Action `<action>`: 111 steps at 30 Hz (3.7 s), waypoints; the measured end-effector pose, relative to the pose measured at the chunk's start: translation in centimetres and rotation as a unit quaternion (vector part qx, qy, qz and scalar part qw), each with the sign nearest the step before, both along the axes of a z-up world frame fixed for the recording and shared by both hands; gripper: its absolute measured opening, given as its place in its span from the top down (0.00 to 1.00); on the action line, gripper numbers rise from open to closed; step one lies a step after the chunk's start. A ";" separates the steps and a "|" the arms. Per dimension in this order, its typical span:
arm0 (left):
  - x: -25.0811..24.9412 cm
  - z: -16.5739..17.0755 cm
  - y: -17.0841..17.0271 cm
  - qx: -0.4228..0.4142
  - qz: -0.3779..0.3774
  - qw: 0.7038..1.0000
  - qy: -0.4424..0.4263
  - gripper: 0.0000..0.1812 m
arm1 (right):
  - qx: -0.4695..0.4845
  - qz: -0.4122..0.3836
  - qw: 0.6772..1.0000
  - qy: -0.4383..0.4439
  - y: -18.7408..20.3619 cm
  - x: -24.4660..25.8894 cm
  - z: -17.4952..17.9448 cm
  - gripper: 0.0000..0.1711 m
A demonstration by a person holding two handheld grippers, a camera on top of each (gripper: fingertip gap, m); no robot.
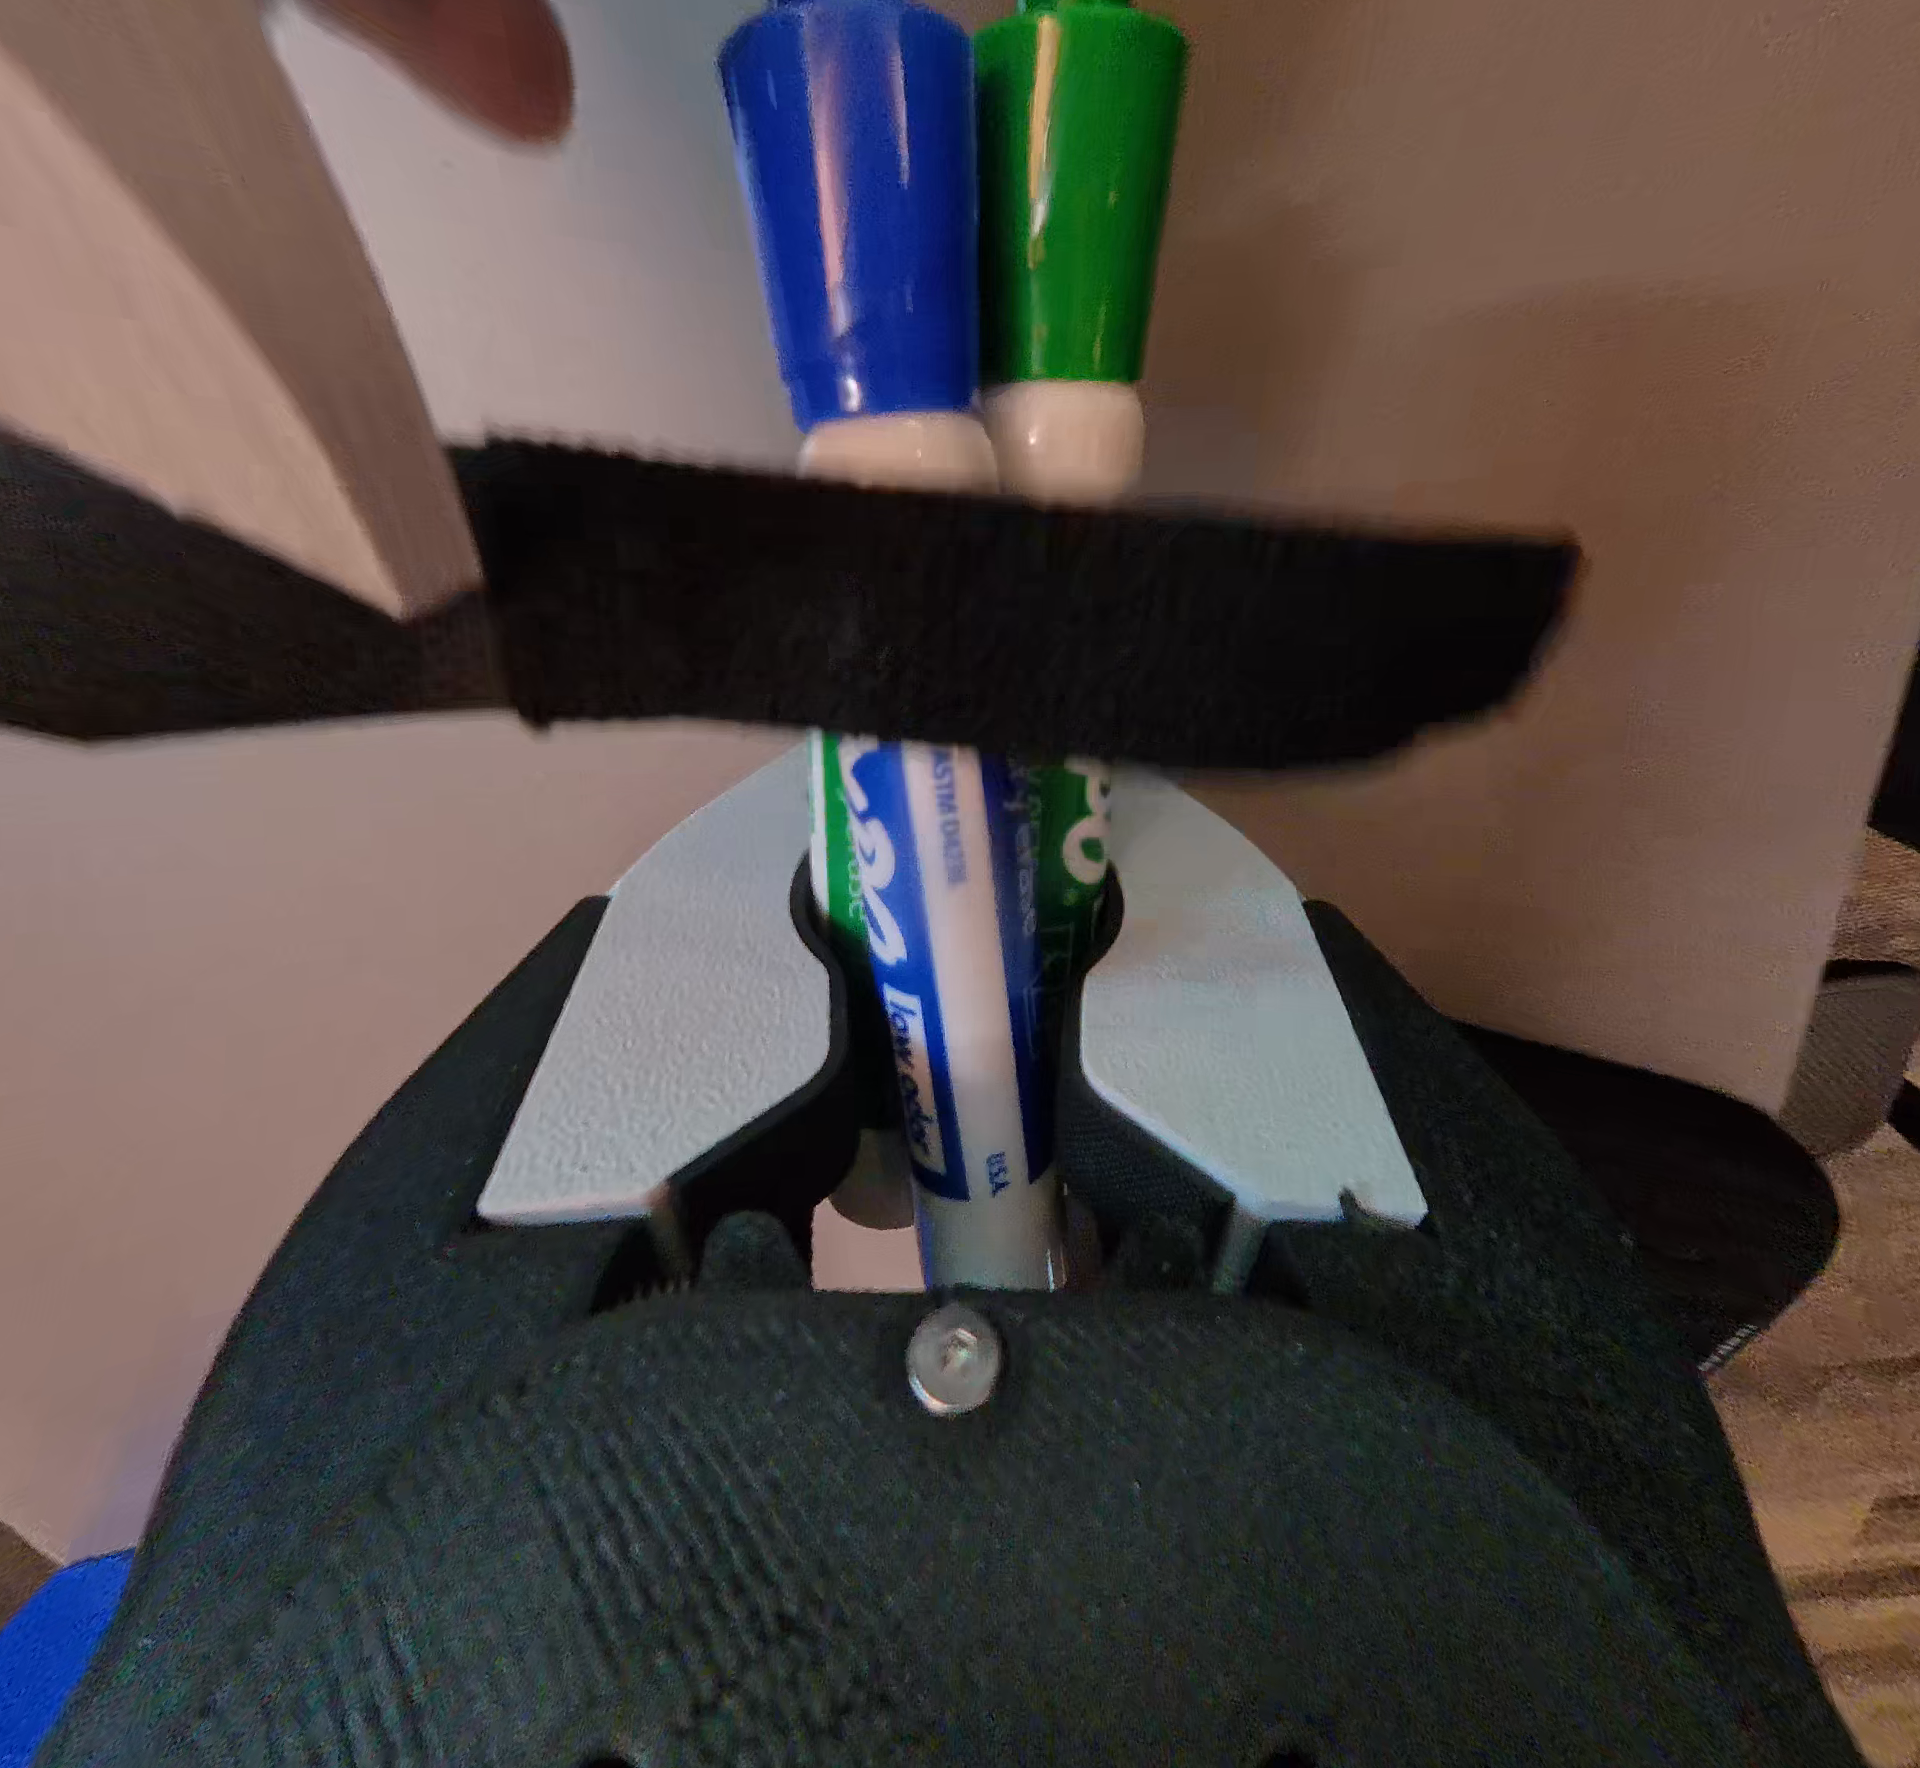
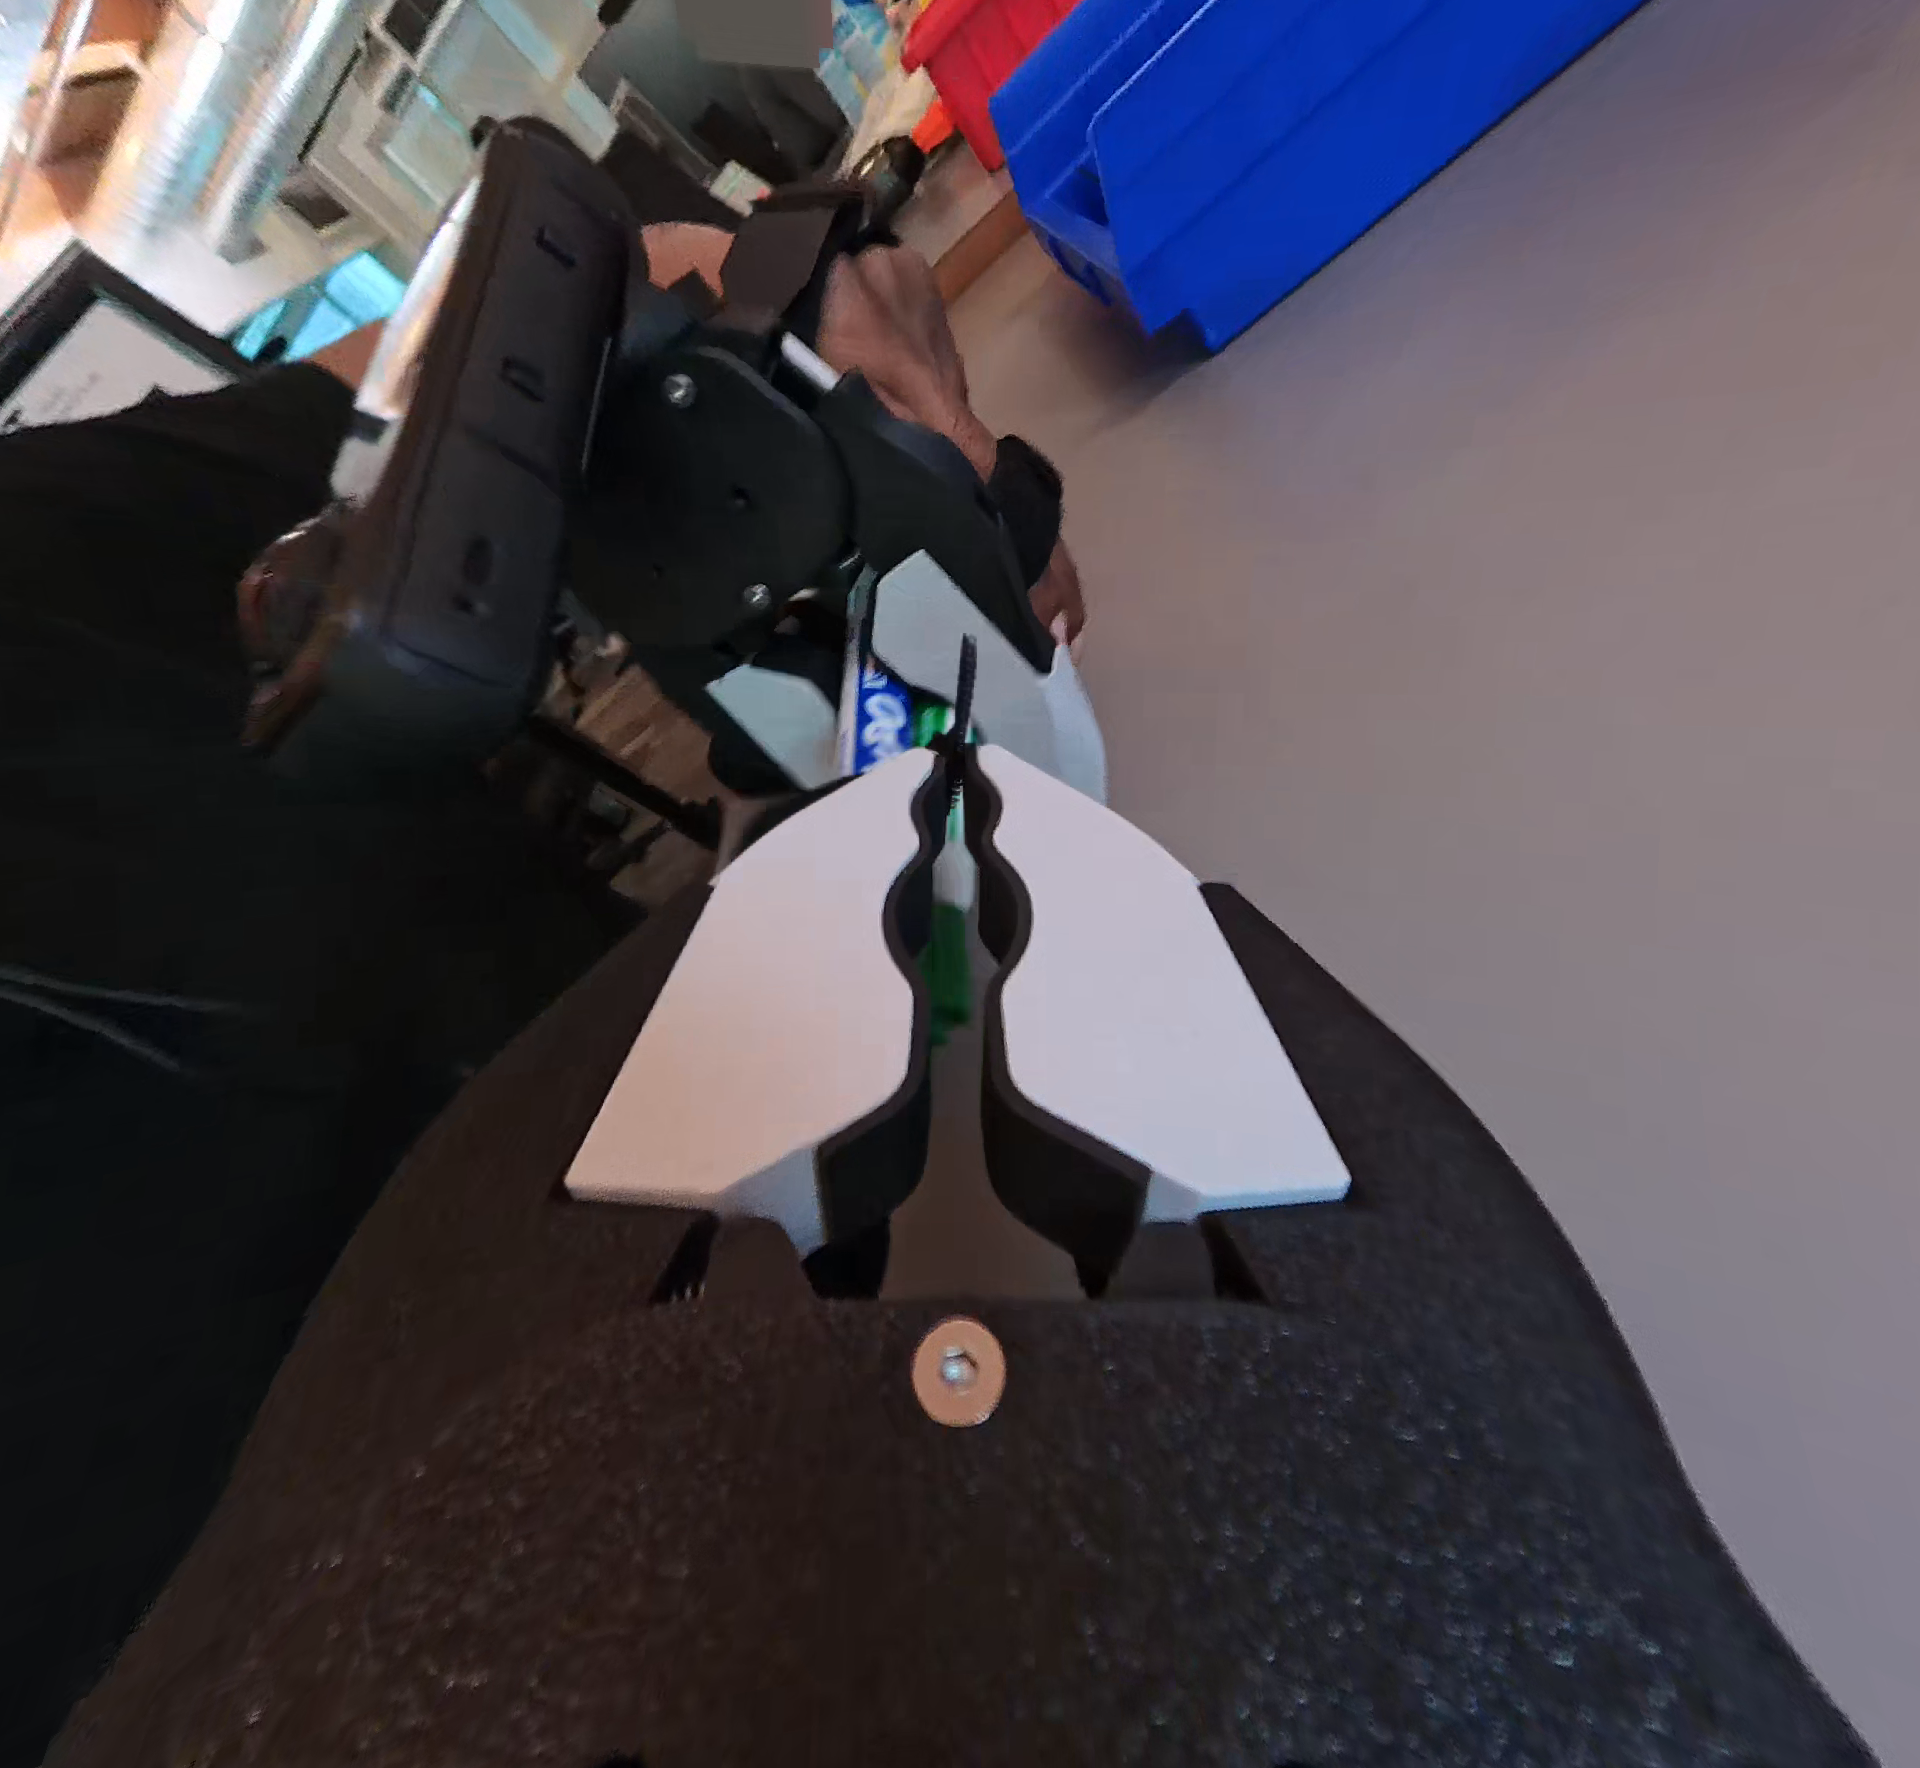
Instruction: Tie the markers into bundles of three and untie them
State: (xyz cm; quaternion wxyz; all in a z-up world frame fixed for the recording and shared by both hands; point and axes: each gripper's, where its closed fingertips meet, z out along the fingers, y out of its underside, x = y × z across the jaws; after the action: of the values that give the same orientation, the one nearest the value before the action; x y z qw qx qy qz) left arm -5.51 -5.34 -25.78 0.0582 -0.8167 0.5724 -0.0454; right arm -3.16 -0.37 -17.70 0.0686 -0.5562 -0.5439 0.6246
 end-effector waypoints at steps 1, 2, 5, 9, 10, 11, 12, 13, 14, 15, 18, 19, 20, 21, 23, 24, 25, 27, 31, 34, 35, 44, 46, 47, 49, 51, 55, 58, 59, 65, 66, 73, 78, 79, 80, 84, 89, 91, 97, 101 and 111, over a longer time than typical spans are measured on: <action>-0.3 -0.2 0.2 0.003 0.001 1.000 0.004 0.76 | -0.004 0.017 1.000 -0.006 0.1 0.6 0.1 0.99; -0.5 -0.5 0.2 0.004 0.004 1.000 0.005 0.76 | -0.009 0.029 0.999 -0.010 0.4 1.3 0.2 0.99; -1.8 -1.0 0.1 0.007 0.016 1.000 0.011 0.76 | -0.003 0.047 0.998 -0.046 1.8 3.2 -0.7 0.99; -3.0 -1.2 -0.4 0.012 0.031 0.999 0.015 0.76 | 0.056 0.025 0.991 -0.120 4.2 4.3 -4.4 0.99; -3.2 -1.3 -0.4 0.013 0.032 0.999 0.017 0.76 | 0.079 0.018 0.988 -0.129 4.8 4.2 -5.3 0.99; -3.2 -1.2 -0.5 0.014 0.034 0.999 0.013 0.76 | 0.103 0.015 0.986 -0.133 5.2 4.1 -6.0 0.99; -3.3 -1.2 -0.5 0.015 0.036 0.999 0.013 0.76 | 0.131 0.010 0.982 -0.136 5.6 3.9 -6.6 0.99; -3.3 -1.2 -0.5 0.017 0.037 0.999 0.016 0.76 | 0.158 0.004 0.978 -0.136 6.0 3.7 -7.0 0.96; -3.3 -1.1 -0.5 0.018 0.037 0.999 0.016 0.76 | 0.181 -0.001 0.974 -0.134 6.4 3.5 -7.2 0.90; -3.3 -1.0 -0.6 0.018 0.037 0.999 0.015 0.76 | 0.206 -0.007 0.969 -0.133 6.9 3.3 -7.4 0.87; -3.4 -0.7 -0.5 0.021 0.039 0.999 0.015 0.76 | 0.300 -0.031 0.947 -0.113 8.5 2.8 -7.1 0.73; -3.5 -0.6 -0.4 0.022 0.040 0.999 0.015 0.76 | 0.328 -0.036 0.938 -0.102 8.8 2.8 -6.8 0.72; -3.5 -0.5 -0.3 0.023 0.042 0.999 0.014 0.76 | 0.352 -0.039 0.931 -0.091 9.1 2.8 -6.3 0.71; -3.6 -0.5 -0.2 0.023 0.043 0.999 0.013 0.76 | 0.372 -0.038 0.924 -0.086 9.1 3.0 -6.0 0.70; -3.6 -0.4 -0.1 0.024 0.045 0.999 0.009 0.76 | 0.394 -0.010 0.916 -0.074 8.2 3.6 -5.5 0.68; -3.6 -0.4 0.0 0.024 0.045 0.999 0.007 0.76 | 0.400 0.019 0.914 -0.065 7.2 4.1 -5.4 0.68; -3.6 -0.4 0.0 0.023 0.046 0.999 0.005 0.76 | 0.408 0.042 0.910 -0.061 6.4 4.6 -5.4 0.67; -3.5 -0.5 0.1 0.024 0.046 0.999 0.002 0.76 | 0.415 0.073 0.904 -0.066 5.1 5.3 -5.8 0.63; -3.4 -0.8 0.3 0.021 0.042 0.999 0.002 0.76 | 0.419 0.097 0.896 -0.112 3.8 5.3 -7.6 0.52; -3.4 -0.8 0.4 0.018 0.040 0.999 0.005 0.76 | 0.429 0.103 0.887 -0.135 3.9 4.9 -8.8 0.50; -3.4 -0.8 0.5 0.018 0.040 0.999 0.007 0.76 | 0.431 0.109 0.885 -0.138 3.8 4.9 -9.1 0.50; -3.8 -0.7 0.6 0.019 0.038 0.999 0.014 0.76 | 0.426 0.119 0.884 -0.152 3.8 4.4 -9.2 0.54; -3.8 -0.8 0.6 0.020 0.037 0.999 0.015 0.76 | 0.425 0.117 0.885 -0.149 3.8 4.3 -9.2 0.55; -3.7 -0.8 0.6 0.019 0.037 0.999 0.014 0.76 | 0.424 0.116 0.886 -0.147 3.8 4.3 -9.1 0.57; -3.6 -0.9 0.6 0.017 0.040 0.999 0.012 0.77 | 0.421 0.111 0.889 -0.140 3.6 4.2 -9.0 0.64; -3.7 -0.9 0.6 0.017 0.040 0.999 0.014 0.76 | 0.423 0.108 0.891 -0.125 3.4 4.1 -8.9 0.71; -3.7 -0.8 0.5 0.014 0.042 0.999 0.016 0.76 | 0.430 0.083 0.894 -0.098 3.5 3.9 -8.6 0.83; -3.7 -0.9 0.4 0.011 0.042 0.999 0.019 0.76 | 0.407 0.067 0.907 -0.081 3.4 3.9 -8.3 0.85; -3.6 -0.9 0.4 0.009 0.043 0.999 0.019 0.76 | 0.396 0.061 0.913 -0.073 3.4 3.8 -8.1 0.85; -3.6 -1.1 0.7 0.003 0.047 0.999 0.021 0.76 | 0.313 0.037 0.948 -0.033 2.7 4.0 -6.3 0.84; -3.5 -1.1 0.7 0.003 0.046 0.999 0.021 0.76 | 0.303 0.034 0.952 -0.028 2.6 4.0 -6.0 0.84; -3.0 -0.8 1.5 0.002 0.035 0.999 0.031 0.76 | 0.242 0.035 0.970 0.000 1.6 3.9 -4.5 0.83; -2.9 -0.3 2.0 -0.001 0.035 0.999 0.028 0.76 | 0.220 0.031 0.975 0.020 1.4 3.7 -3.6 0.82; -2.9 -0.2 2.0 -0.002 0.032 0.999 0.028 0.77 | 0.211 0.033 0.976 0.027 1.2 3.8 -3.3 0.82; -2.7 -0.2 1.9 -0.004 0.030 0.999 0.026 0.76 | 0.206 0.033 0.977 0.030 1.1 3.7 -3.2 0.82; -2.5 -0.2 1.8 -0.012 0.023 0.999 0.029 0.76 | 0.211 0.042 0.976 0.038 0.4 3.5 -3.1 0.80; -2.1 -0.5 1.8 -0.016 0.017 0.999 0.033 0.76 | 0.197 0.046 0.978 0.041 -0.4 3.0 -3.0 0.79; -1.9 -0.7 1.8 -0.019 0.018 0.999 0.031 0.77 | 0.200 0.044 0.978 0.040 -0.5 2.8 -3.2 0.78; -1.8 -0.8 1.8 -0.014 0.016 0.999 0.033 0.76 | 0.223 0.031 0.973 0.052 -0.4 2.4 -3.4 0.76; -1.9 -0.3 2.2 0.002 0.009 0.999 0.041 0.76 | 0.230 0.019 0.970 0.073 -0.2 2.4 -3.0 0.75; -0.9 1.3 2.5 0.012 -0.003 1.000 0.025 0.76 | 0.253 -0.005 0.958 0.133 -0.6 2.2 -1.4 0.71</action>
State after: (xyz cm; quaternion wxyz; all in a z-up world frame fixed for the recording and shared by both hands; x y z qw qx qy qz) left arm -6.45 -2.87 -24.49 0.0533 -0.8149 0.5768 -0.0185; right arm -0.96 -0.93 -19.15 0.2818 -0.4355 -0.6672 0.5346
